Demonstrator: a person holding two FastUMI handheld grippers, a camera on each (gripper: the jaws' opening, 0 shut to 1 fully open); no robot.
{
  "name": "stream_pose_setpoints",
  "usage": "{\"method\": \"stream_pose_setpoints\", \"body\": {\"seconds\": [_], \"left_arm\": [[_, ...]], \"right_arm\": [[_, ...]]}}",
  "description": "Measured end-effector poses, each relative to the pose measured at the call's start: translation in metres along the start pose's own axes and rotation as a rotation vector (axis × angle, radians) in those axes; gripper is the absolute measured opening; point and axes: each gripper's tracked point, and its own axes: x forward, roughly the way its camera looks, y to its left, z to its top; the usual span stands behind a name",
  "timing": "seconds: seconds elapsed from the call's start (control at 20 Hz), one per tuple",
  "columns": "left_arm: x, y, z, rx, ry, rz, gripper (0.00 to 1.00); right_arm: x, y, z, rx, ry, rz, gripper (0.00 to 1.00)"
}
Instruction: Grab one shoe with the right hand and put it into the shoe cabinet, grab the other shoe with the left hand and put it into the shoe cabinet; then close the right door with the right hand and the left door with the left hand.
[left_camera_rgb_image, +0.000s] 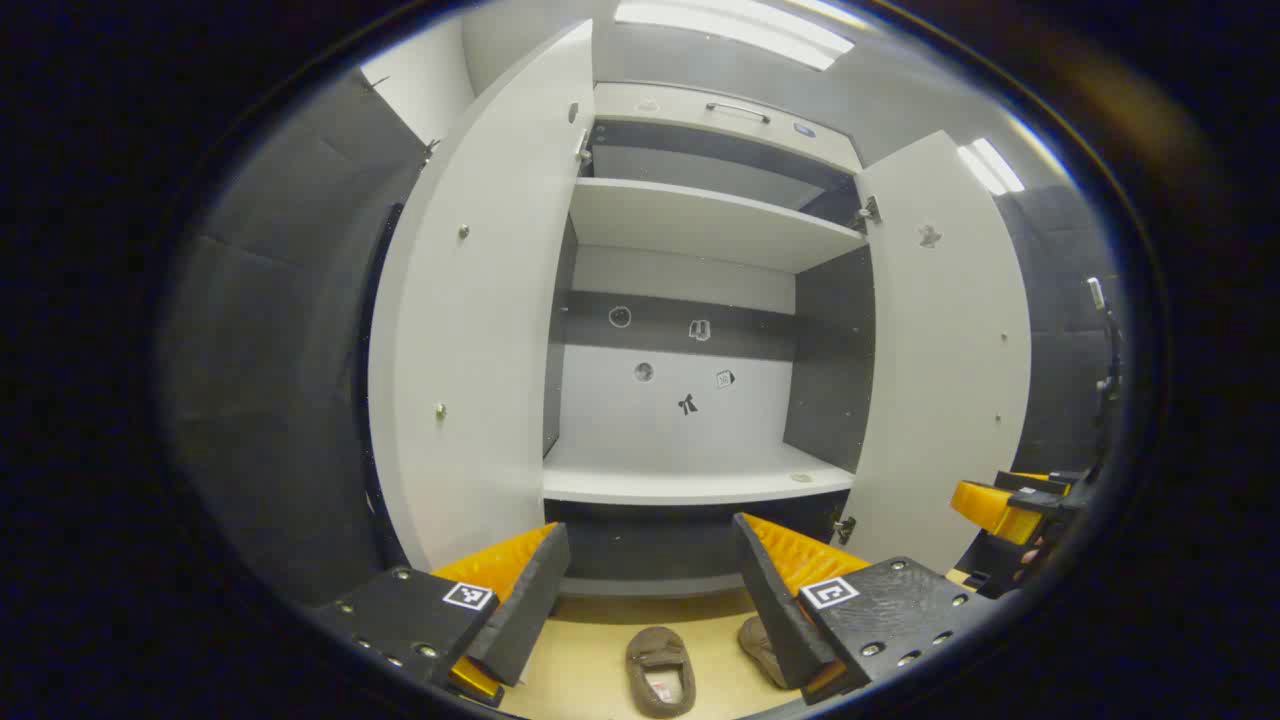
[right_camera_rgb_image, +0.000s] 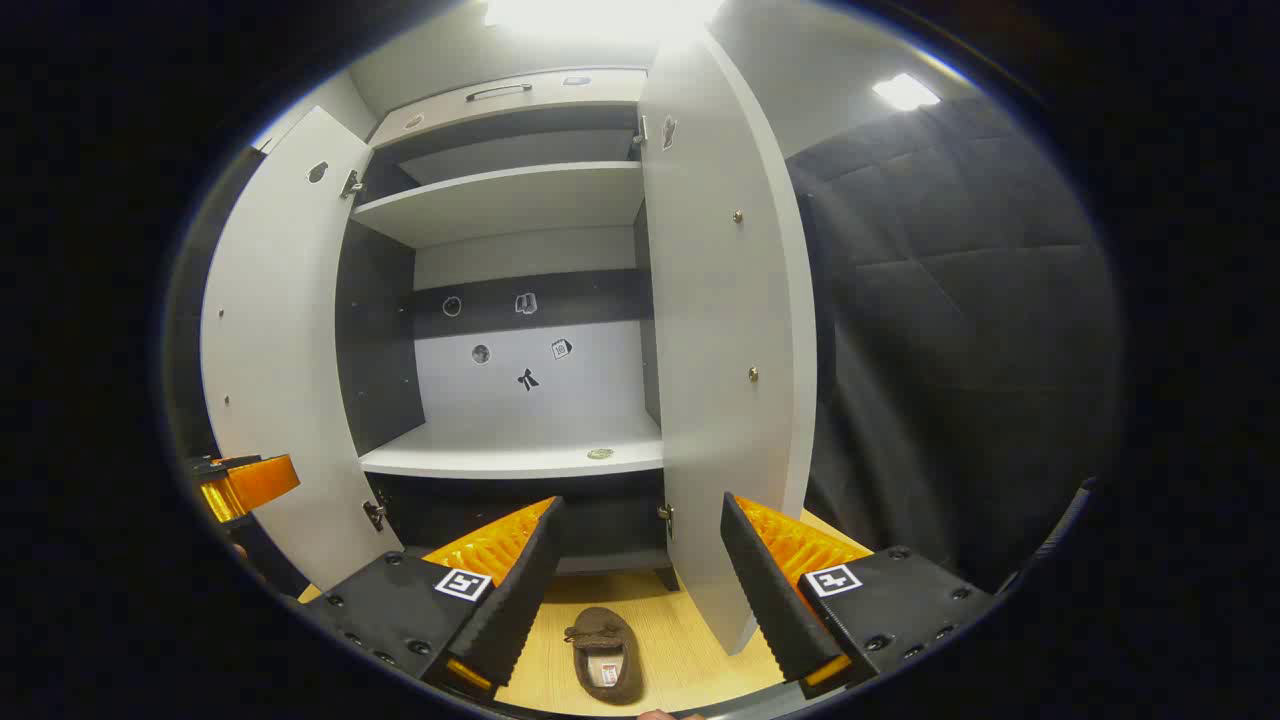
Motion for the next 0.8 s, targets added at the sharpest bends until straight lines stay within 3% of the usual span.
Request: {"method": "stream_pose_setpoints", "body": {"seconds": [0.35,0.8], "left_arm": [[0.002,-0.002,0.003,0.049,-0.016,-0.033,0.95],[0.005,-0.001,-0.002,0.028,-0.016,-0.060,0.95]], "right_arm": [[0.006,0.006,0.006,-0.024,-0.007,0.003,0.98],[0.011,0.013,0.004,-0.015,0.016,0.003,0.98]]}}
